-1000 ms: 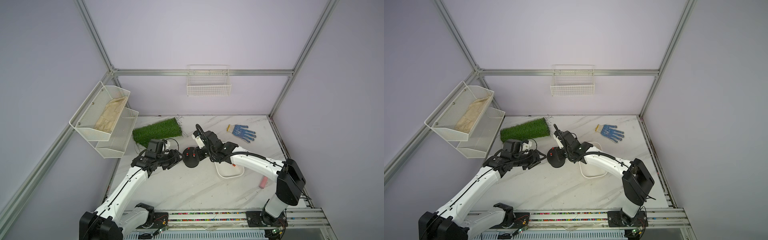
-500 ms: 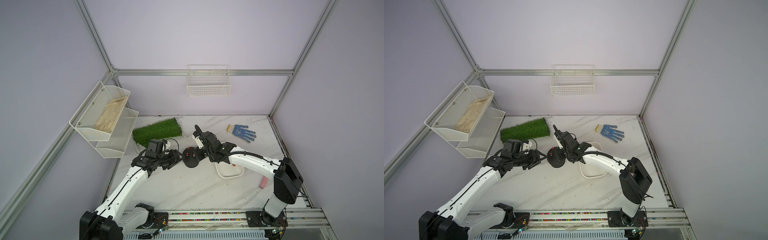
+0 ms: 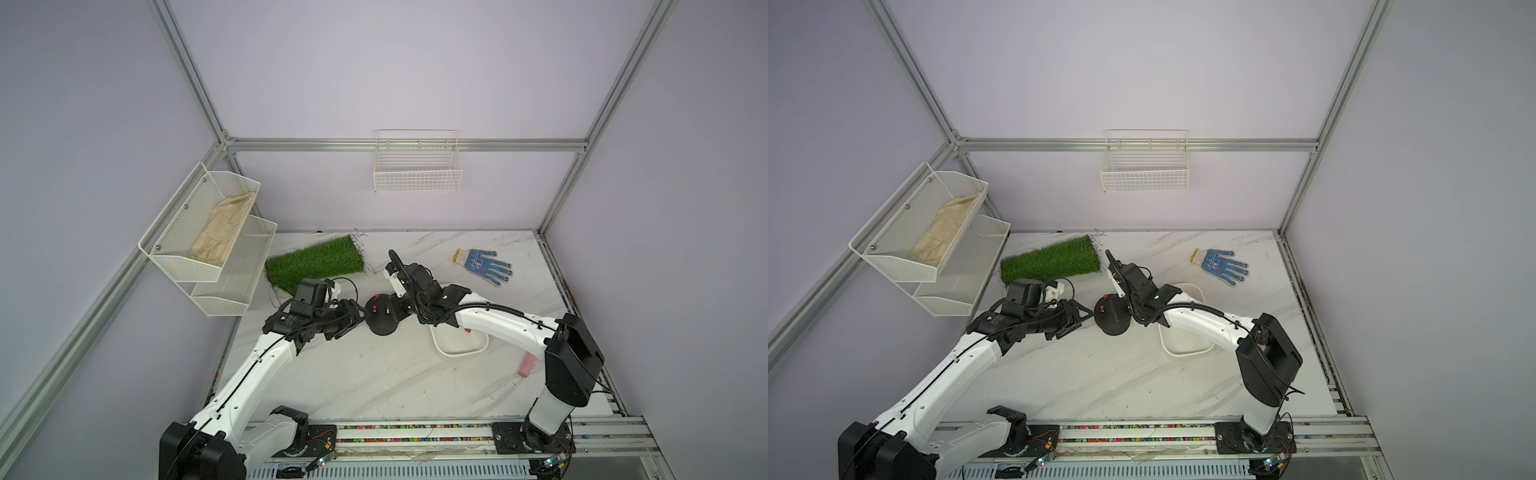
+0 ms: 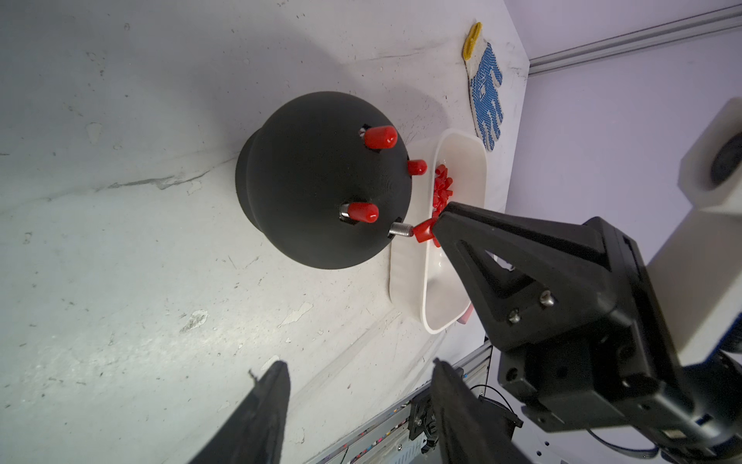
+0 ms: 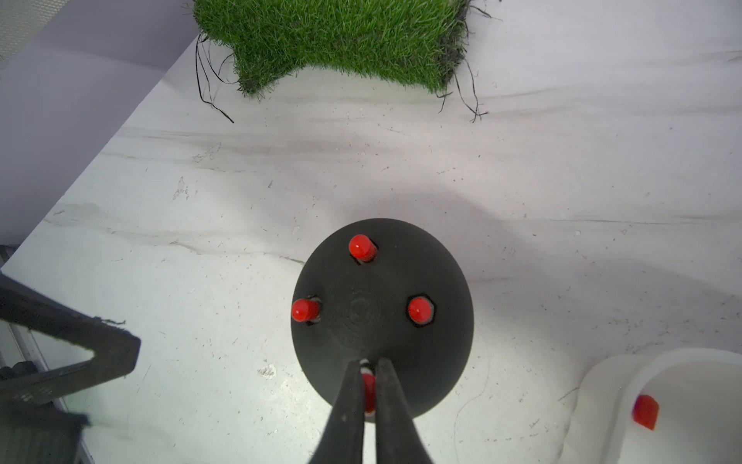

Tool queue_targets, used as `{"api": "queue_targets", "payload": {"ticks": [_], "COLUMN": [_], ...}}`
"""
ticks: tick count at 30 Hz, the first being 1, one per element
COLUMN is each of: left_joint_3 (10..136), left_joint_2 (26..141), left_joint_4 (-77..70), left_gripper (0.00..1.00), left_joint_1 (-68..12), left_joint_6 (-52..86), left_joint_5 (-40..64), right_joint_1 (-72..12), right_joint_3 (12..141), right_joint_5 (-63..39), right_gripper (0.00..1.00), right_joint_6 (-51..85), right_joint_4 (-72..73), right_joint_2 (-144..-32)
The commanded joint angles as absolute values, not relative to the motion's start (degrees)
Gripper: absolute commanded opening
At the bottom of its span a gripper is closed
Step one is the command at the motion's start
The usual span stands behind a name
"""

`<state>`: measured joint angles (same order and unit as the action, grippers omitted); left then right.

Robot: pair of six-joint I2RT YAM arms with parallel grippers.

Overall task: Cover the protruding screws with screw protection sleeves
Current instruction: Attach the screw protection sleeve to the screw.

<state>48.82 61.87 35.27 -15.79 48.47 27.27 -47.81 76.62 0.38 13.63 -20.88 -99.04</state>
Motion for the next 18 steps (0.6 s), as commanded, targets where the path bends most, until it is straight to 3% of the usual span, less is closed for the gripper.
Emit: {"api": "queue_targets", "payload": {"ticks": [1,18], "left_joint_3": [46.93,46.82], "left_joint_2": [61.52,61.52], "left_joint_4": [33.67,33.41], "left_gripper": [0.58,0.58], "left_joint_1": [-15.55,-15.53], "left_joint_6": [48.43,48.60], "left_joint_5": [27.95,27.93], "right_joint_1": [-48.25,-48.25], "right_joint_3": [77.78,77.35], "right_joint_5": [0.62,0.00], "right_gripper": [0.11,0.11], "right_joint_6": [12.92,12.58], "right_joint_4": [-19.52,-19.78], "right_joint_2": [-99.65,-99.67]}}
